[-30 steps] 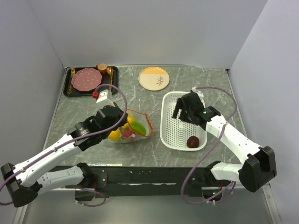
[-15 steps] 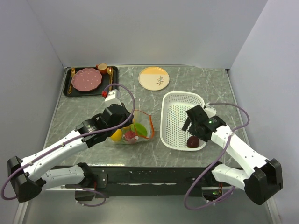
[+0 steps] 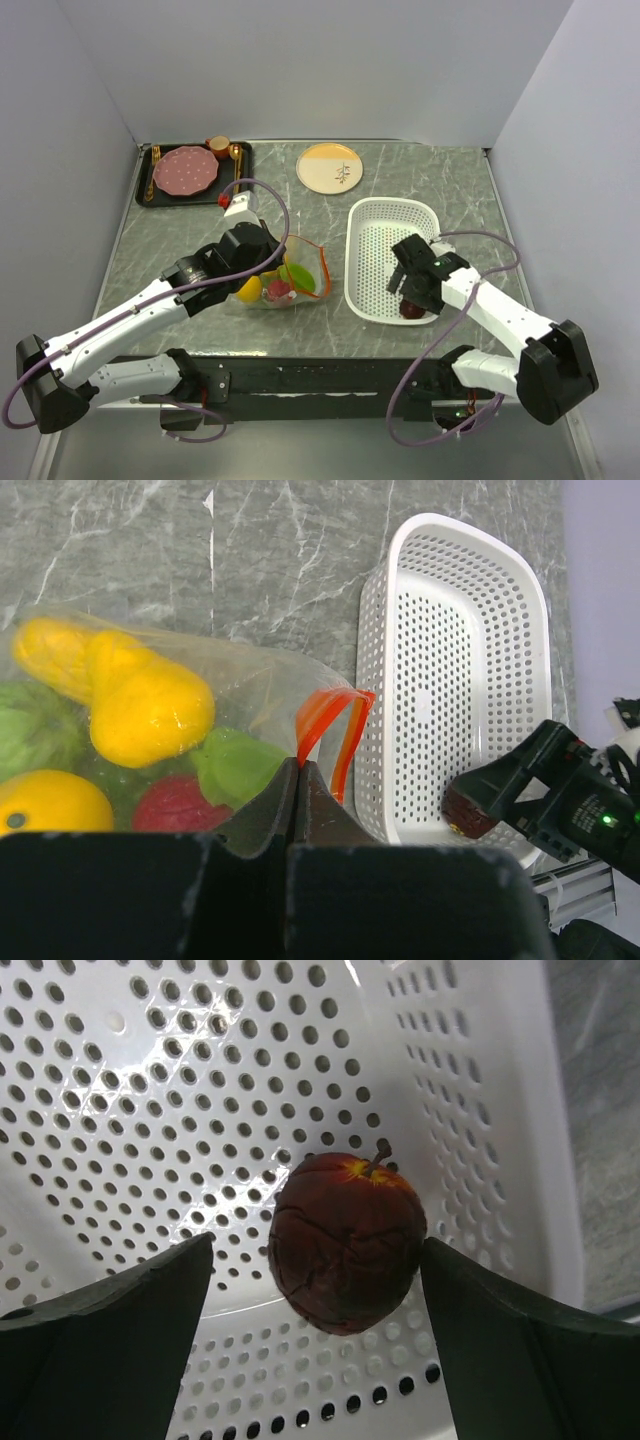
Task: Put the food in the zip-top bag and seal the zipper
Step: Adjust the fake fruit in the bin.
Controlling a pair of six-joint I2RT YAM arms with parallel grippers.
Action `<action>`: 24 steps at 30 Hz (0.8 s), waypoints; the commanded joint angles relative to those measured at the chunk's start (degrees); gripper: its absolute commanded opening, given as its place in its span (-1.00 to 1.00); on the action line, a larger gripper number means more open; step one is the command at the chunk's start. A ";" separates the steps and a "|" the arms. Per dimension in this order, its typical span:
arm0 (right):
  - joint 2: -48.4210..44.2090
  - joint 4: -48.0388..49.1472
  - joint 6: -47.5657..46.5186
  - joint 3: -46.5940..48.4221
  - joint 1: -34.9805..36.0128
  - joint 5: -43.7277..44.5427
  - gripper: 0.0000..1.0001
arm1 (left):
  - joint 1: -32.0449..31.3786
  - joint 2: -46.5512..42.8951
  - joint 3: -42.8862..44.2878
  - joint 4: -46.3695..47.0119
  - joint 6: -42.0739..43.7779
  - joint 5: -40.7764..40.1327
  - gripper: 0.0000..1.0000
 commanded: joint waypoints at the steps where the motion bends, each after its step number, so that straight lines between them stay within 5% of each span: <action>1: 2.95 5.23 -0.65 -0.70 0.05 -1.85 0.77 | 0.36 -0.39 1.23 2.02 0.22 0.12 -0.99; 12: 8.04 12.35 -7.94 4.56 -1.09 -4.31 0.14 | 0.45 -0.05 1.40 1.41 0.31 0.03 -0.99; 24: 19.29 18.06 -14.53 13.45 -2.59 -6.68 0.12 | 0.45 -0.14 1.49 1.59 0.22 0.03 -0.98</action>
